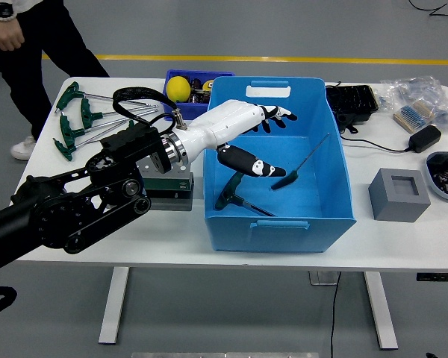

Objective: Lift tool from toolbox,place it in box,lift tool from toolbox,place it in box

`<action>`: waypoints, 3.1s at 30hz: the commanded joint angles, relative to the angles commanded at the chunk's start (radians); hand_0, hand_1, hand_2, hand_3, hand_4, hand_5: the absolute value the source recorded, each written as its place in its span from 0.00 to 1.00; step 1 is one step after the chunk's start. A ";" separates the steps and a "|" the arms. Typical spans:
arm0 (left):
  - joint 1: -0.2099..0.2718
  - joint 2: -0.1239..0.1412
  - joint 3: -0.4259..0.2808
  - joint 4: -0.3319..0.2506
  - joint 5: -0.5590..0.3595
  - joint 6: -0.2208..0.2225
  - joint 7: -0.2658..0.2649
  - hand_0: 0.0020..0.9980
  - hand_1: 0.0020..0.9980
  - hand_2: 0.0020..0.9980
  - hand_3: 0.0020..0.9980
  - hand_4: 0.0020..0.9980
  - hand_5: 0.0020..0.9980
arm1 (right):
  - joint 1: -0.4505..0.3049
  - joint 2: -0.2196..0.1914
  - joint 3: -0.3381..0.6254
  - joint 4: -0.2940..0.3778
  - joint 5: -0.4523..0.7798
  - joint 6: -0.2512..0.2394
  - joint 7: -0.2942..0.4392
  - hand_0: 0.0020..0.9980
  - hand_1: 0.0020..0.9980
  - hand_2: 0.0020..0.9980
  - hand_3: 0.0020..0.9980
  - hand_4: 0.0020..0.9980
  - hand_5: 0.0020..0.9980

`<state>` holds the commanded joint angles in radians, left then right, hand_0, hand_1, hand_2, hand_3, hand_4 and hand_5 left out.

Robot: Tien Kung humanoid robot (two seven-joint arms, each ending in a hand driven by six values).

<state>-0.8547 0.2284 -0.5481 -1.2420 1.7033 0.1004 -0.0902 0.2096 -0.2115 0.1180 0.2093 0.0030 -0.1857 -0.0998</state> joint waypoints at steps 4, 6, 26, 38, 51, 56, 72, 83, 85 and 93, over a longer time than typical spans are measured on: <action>0.009 0.004 -0.020 0.001 0.010 -0.003 0.006 0.50 0.62 0.83 0.86 0.93 0.59 | -0.002 0.001 0.001 0.000 -0.001 0.000 0.000 0.71 0.69 0.74 0.60 0.83 0.72; 0.018 0.005 -0.037 -0.001 0.015 -0.005 0.014 0.50 0.62 0.83 0.86 0.93 0.59 | -0.002 0.001 0.000 0.000 0.001 0.000 0.000 0.71 0.69 0.74 0.60 0.83 0.72; 0.436 -0.072 -0.564 -0.070 -0.436 0.034 0.037 0.53 0.63 0.76 0.77 0.91 0.60 | -0.014 0.008 0.003 0.000 -0.006 -0.001 0.000 0.71 0.69 0.74 0.60 0.83 0.72; 0.621 -0.140 -0.757 -0.071 -0.941 0.015 -0.077 0.78 0.78 0.87 0.80 0.92 0.85 | -0.008 0.008 -0.014 0.000 0.023 -0.001 0.008 0.71 0.69 0.74 0.60 0.83 0.72; 0.685 -0.182 -0.912 -0.079 -0.848 -0.039 0.008 0.79 0.76 0.86 0.78 0.93 0.89 | -0.008 0.008 -0.014 0.000 0.019 0.000 0.008 0.71 0.69 0.74 0.60 0.83 0.72; 0.684 -0.174 -0.969 -0.089 -0.766 -0.058 0.067 0.79 0.76 0.86 0.78 0.93 0.89 | -0.008 0.008 -0.017 0.000 0.022 0.000 0.009 0.71 0.69 0.74 0.60 0.83 0.72; 0.713 -0.171 -1.008 -0.098 -0.701 -0.069 0.056 0.78 0.76 0.85 0.78 0.92 0.87 | -0.012 0.008 -0.022 0.001 0.029 0.001 0.011 0.71 0.69 0.74 0.60 0.83 0.72; 0.717 -0.173 -1.012 -0.101 -0.698 -0.078 0.062 0.78 0.76 0.85 0.78 0.92 0.87 | -0.015 0.007 -0.028 0.003 0.036 0.002 0.013 0.71 0.69 0.74 0.60 0.83 0.72; 0.716 -0.173 -1.011 -0.101 -0.698 -0.079 0.064 0.78 0.76 0.85 0.78 0.92 0.87 | -0.015 0.007 -0.029 0.003 0.036 0.002 0.013 0.71 0.69 0.74 0.60 0.83 0.72; 0.715 -0.173 -1.010 -0.099 -0.698 -0.078 0.063 0.78 0.76 0.85 0.78 0.92 0.87 | -0.016 0.005 -0.033 0.003 0.042 0.002 0.015 0.71 0.69 0.74 0.60 0.83 0.72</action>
<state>-0.1396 0.0553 -1.5579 -1.3412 1.0053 0.0221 -0.0272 0.1940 -0.2061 0.0853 0.2125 0.0454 -0.1836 -0.0844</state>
